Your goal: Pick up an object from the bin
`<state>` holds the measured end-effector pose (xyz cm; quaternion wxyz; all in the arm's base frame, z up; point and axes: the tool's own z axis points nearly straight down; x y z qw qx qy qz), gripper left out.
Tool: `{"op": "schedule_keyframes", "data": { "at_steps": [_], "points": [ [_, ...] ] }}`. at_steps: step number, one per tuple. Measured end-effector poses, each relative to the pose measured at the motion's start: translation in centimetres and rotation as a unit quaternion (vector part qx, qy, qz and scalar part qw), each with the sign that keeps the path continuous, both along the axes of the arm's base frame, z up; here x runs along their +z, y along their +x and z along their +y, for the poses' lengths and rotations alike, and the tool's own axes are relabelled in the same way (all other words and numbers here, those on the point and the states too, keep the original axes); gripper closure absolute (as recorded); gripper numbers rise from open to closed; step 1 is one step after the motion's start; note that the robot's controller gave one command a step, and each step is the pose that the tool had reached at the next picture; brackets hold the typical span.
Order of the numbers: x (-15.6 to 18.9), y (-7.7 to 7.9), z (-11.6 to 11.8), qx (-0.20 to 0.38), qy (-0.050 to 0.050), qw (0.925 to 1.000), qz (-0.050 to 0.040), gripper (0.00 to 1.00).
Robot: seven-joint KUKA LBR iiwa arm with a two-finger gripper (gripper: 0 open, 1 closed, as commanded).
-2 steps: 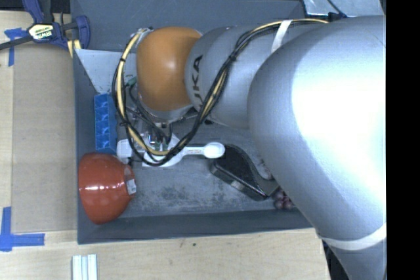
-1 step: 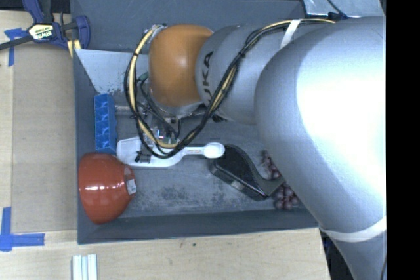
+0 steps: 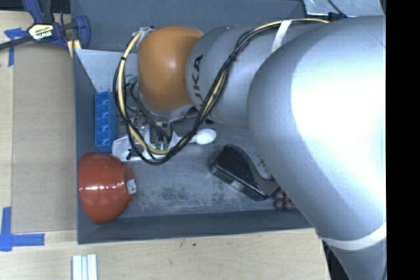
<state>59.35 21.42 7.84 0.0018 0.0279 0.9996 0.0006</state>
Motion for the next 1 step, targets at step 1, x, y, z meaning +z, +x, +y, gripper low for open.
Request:
{"op": "schedule_keyframes", "data": {
  "at_steps": [1],
  "points": [
    [0.00,0.00,-0.01,0.000,0.000,1.0000,0.0000,1.00]
  ]
}}
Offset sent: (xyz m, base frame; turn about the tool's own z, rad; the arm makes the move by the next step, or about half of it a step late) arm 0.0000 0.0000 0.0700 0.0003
